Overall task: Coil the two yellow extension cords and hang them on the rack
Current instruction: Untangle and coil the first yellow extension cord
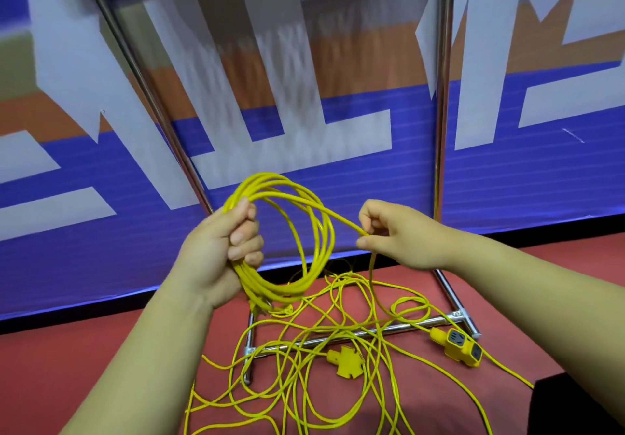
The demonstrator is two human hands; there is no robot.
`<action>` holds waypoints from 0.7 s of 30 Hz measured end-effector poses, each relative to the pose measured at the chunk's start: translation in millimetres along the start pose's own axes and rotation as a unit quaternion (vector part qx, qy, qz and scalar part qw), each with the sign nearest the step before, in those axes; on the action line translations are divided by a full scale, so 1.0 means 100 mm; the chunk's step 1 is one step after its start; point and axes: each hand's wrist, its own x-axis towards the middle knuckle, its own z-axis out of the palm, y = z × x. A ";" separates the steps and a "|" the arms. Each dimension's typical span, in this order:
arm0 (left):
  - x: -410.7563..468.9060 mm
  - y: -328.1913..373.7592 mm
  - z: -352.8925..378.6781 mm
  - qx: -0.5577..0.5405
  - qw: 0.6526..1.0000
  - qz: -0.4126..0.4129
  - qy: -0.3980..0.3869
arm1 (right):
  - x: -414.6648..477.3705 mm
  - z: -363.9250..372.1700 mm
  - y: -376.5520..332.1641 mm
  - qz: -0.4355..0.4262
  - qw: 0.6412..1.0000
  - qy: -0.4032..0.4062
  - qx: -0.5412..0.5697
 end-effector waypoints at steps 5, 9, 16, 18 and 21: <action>0.01 -0.13 -0.07 0.054 0.998 0.019 0.029 | 0.02 0.02 0.01 0.019 0.998 0.045 0.043; 0.01 -0.37 -0.02 0.168 0.986 -0.003 0.022 | 0.05 0.04 -0.21 0.033 0.975 0.115 0.189; 0.06 -0.70 0.12 0.241 0.970 -0.021 0.021 | 0.06 0.09 -0.47 0.074 0.913 0.162 0.367; 0.06 -0.75 0.15 0.252 0.967 -0.028 0.011 | 0.06 0.09 -0.48 0.086 0.903 0.161 0.389; 0.07 -0.79 0.17 0.264 0.964 -0.029 0.009 | 0.05 0.07 -0.48 0.096 0.894 0.156 0.408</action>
